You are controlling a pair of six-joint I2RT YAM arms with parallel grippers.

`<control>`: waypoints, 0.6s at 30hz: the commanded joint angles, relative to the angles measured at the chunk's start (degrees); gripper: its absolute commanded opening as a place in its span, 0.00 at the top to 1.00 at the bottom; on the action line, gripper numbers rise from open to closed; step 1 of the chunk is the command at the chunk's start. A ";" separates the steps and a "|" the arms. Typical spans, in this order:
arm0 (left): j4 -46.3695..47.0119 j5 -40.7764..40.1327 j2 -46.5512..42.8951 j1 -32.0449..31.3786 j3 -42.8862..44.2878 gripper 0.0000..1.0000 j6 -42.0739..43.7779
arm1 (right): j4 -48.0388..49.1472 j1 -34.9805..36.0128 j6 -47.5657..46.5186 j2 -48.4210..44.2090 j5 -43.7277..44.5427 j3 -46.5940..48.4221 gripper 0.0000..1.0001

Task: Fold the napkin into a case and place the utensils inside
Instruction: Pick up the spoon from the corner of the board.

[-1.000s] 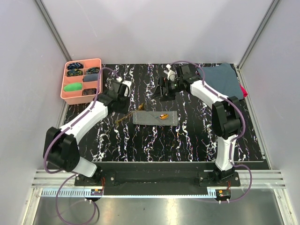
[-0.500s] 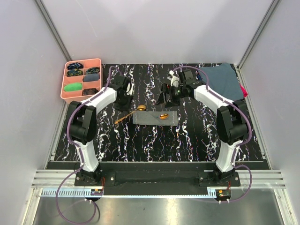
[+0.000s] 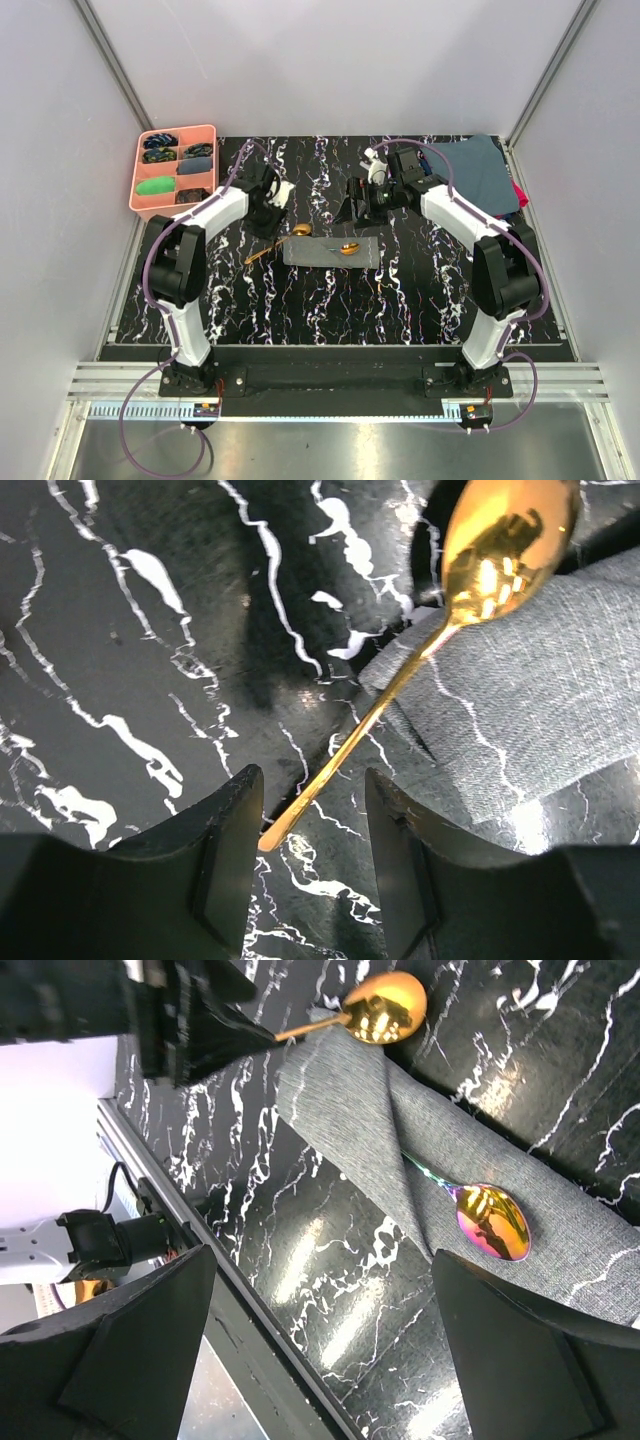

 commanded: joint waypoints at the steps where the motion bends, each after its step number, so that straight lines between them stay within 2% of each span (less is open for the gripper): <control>1: 1.37 4.27 -0.45 -0.24 -1.76 0.52 2.97 | 2.36 0.19 -1.00 -3.72 -2.02 -0.80 0.00; 6: 2.08 2.71 -0.72 -1.21 -3.09 0.51 2.98 | 3.67 0.19 -0.47 -3.81 -3.17 -1.85 0.00; 15: 3.04 2.43 5.34 -1.73 0.69 0.52 1.92 | 5.34 0.11 0.23 -4.95 -3.08 -3.96 0.00; 16: 3.04 2.17 5.70 -1.91 1.21 0.54 1.49 | 5.43 0.19 0.32 -4.95 -3.08 -4.05 0.00; 18: 3.05 0.07 6.58 -1.74 1.48 0.71 0.78 | 5.78 0.19 0.41 -4.95 -2.82 -4.22 0.00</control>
